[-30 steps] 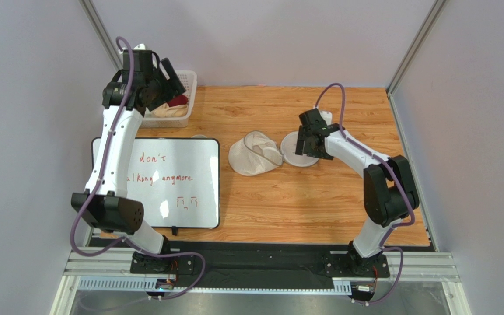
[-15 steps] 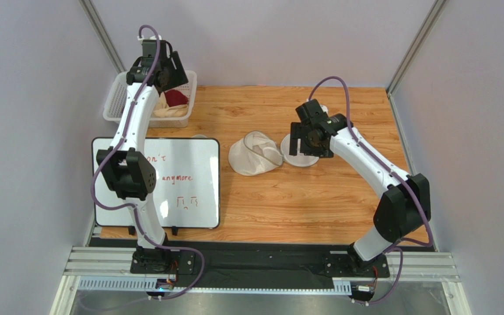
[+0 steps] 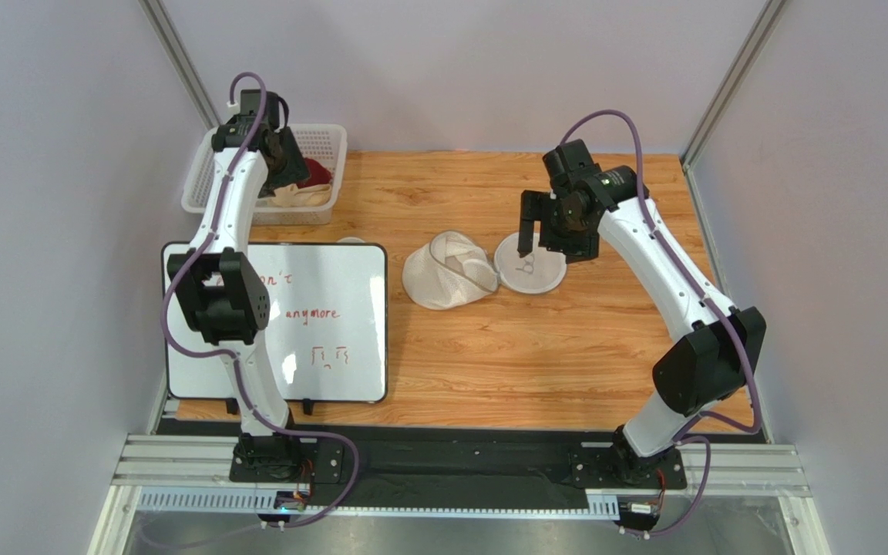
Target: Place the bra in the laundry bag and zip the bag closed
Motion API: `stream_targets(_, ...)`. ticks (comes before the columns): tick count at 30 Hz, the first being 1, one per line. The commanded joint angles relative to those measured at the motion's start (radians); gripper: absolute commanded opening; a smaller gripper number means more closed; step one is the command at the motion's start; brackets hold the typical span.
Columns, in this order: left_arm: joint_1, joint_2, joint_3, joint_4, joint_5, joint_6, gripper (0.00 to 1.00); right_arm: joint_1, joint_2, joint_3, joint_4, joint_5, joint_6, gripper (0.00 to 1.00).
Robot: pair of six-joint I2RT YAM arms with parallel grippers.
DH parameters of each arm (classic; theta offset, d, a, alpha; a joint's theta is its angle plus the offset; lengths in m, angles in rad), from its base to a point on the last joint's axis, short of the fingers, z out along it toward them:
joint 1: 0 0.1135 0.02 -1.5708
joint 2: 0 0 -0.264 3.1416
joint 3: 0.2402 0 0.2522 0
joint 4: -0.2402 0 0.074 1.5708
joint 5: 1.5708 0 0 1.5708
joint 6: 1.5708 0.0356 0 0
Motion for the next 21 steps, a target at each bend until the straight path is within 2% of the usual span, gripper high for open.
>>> stream_targets(1, 0.005, 0.051, 0.057, -0.019, 0.068, 0.050, 0.66, -0.031, -0.004, -0.021, -0.005, -0.080, -0.033, 0.89)
stream_targets(7, 0.005, 0.087, 0.059, 0.001, 0.051, 0.164, 0.63, -0.049, -0.048, -0.024, -0.008, -0.095, -0.061, 0.88)
stream_targets(21, 0.005, 0.169, 0.121, 0.004, -0.067, 0.233, 0.61, -0.076, -0.068, -0.058, 0.006, -0.136, -0.073, 0.88)
